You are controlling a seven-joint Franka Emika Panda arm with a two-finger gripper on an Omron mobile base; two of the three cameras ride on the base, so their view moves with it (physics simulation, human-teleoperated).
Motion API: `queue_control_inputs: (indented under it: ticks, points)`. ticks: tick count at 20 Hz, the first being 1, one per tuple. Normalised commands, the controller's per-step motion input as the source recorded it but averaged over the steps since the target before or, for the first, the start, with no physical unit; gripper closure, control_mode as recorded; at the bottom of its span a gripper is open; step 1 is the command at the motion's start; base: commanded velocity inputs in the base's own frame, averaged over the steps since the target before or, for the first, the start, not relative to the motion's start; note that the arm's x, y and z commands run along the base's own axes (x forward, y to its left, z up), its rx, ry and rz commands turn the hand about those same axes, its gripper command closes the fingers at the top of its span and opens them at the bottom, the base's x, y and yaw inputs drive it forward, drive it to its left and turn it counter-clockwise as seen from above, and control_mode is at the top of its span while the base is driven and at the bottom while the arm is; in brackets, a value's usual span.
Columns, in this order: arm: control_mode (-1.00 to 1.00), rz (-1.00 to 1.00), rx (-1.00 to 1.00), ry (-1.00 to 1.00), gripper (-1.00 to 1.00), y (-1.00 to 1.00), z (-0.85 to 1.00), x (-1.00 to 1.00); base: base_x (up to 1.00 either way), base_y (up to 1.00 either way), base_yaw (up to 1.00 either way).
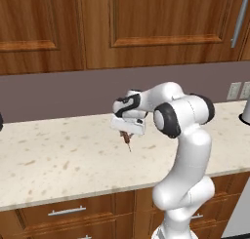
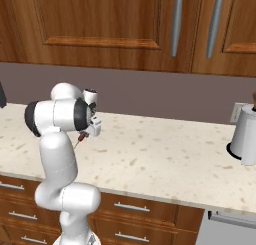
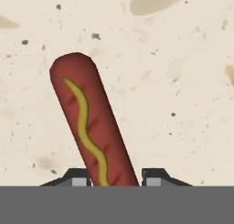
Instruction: Store the hot dog in the freezer for long-term storage. Close the freezer door after placing the cooked food.
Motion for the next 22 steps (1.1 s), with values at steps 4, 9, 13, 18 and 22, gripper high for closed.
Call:
queue_control_inputs:
  ticks: [4, 9, 13, 18, 22]
  points:
    - [-1.00, 0.00, 0.06, 0.00, 1.00, -1.00, 0.28, -0.37, 0.00, 0.00, 0.00]
    - [-1.00, 0.00, 0.01, -0.04, 1.00, -0.96, 0.44, -0.80, 0.00, 0.00, 0.00]
    - [-1.00, 0.00, 0.00, -0.03, 1.00, -0.62, 0.60, -0.88, 0.00, 0.00, 0.00]
    - [-1.00, 0.00, 0.00, -0.05, 1.00, -0.50, 0.49, -0.72, 0.00, 0.00, 0.00]
    - [-1.00, 0.00, -0.03, 0.00, 1.00, -0.16, 0.78, -0.20, 0.00, 0.00, 0.00]
